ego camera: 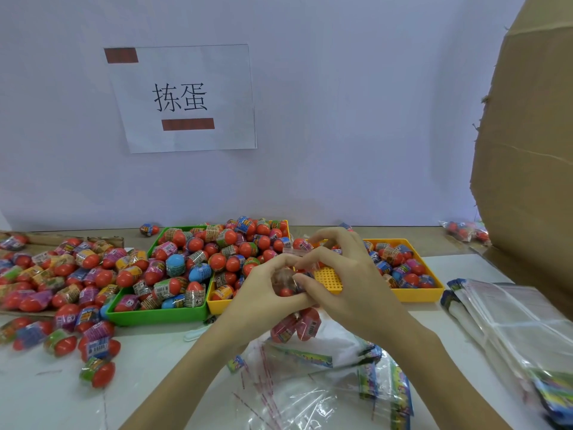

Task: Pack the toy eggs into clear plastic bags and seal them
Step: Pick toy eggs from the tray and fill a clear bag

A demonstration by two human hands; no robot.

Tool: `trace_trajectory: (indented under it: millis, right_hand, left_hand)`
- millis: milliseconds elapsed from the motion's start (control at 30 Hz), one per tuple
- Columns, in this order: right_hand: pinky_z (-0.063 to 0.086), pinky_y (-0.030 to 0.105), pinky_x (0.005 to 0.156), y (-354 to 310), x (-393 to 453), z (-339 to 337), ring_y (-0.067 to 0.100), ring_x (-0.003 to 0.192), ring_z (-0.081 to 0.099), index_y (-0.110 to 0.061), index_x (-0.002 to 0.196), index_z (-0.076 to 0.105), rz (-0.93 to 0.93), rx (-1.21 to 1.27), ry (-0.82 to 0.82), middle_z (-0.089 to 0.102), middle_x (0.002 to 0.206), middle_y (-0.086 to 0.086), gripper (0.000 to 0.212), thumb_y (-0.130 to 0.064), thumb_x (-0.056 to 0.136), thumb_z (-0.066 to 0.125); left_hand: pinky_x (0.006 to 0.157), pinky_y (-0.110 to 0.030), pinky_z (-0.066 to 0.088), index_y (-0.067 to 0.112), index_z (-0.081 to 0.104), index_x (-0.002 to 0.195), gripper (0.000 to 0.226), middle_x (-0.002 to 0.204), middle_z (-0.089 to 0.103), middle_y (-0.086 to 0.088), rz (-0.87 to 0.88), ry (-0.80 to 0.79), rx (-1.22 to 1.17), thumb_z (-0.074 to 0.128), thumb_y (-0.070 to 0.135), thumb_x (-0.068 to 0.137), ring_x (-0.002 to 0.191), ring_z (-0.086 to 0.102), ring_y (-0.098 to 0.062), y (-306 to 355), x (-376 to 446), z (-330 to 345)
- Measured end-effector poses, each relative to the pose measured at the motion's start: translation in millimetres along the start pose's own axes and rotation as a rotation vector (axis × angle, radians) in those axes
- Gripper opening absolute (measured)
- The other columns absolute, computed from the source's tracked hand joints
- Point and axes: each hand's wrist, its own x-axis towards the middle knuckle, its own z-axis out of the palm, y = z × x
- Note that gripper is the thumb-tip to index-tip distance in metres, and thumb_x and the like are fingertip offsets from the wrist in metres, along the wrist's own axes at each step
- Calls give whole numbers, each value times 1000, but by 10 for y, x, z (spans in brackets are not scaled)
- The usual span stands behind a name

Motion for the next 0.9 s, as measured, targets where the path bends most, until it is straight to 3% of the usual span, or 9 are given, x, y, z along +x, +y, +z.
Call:
trace_trajectory:
  millis: [100,267,400,500,600,800,900]
  right_hand:
    - [31,9,102,-3,-4,-8,13,127,46,-27,100,75,25,34,-12,54,132,-5,13,-39,96,71]
    - [40,21,106,10,8,-30,8,127,49,-34,111,79,105,127,-43,55,127,-11,15,-32,100,69]
    - [43,25,108,11,21,-86,2,132,47,-47,111,78,112,216,-115,54,132,-18,19,-36,96,74]
    - [45,26,107,-12,24,-107,2,132,50,-45,103,79,101,294,-143,55,132,-20,14,-35,93,78]
    - [44,27,107,0,22,-86,3,132,49,-40,102,77,73,210,-118,56,129,-18,10,-36,93,77]
    - [30,5,102,83,12,-101,3,132,42,-41,120,75,13,-10,-146,53,137,-15,26,-48,97,66]
    - [39,18,104,122,12,-105,11,132,46,-33,129,75,-12,-88,-147,56,141,-8,29,-37,103,61]
  left_hand:
    - [73,-17,60,45,73,110,39,92,80,10,-14,9,-27,88,38,75,86,78,-5,2,-1,4]
    - [85,-22,61,42,71,114,36,112,80,5,-16,-13,-37,90,32,84,104,78,-14,10,-2,-27]
    - [87,-17,58,46,69,115,37,111,77,13,27,-1,60,87,35,84,104,75,-7,17,-3,-43]
    - [84,-16,58,48,68,112,36,107,77,12,22,1,81,85,29,87,100,76,-8,0,4,-36]
    - [86,-15,57,48,68,111,34,108,78,15,18,12,112,85,28,89,103,75,-4,-17,10,-37]
    - [82,-11,55,35,69,118,34,106,77,20,7,68,141,86,31,89,100,73,2,-24,18,-57]
    - [86,-8,52,39,71,118,40,115,73,28,4,99,141,90,37,83,108,68,9,-1,7,-85]
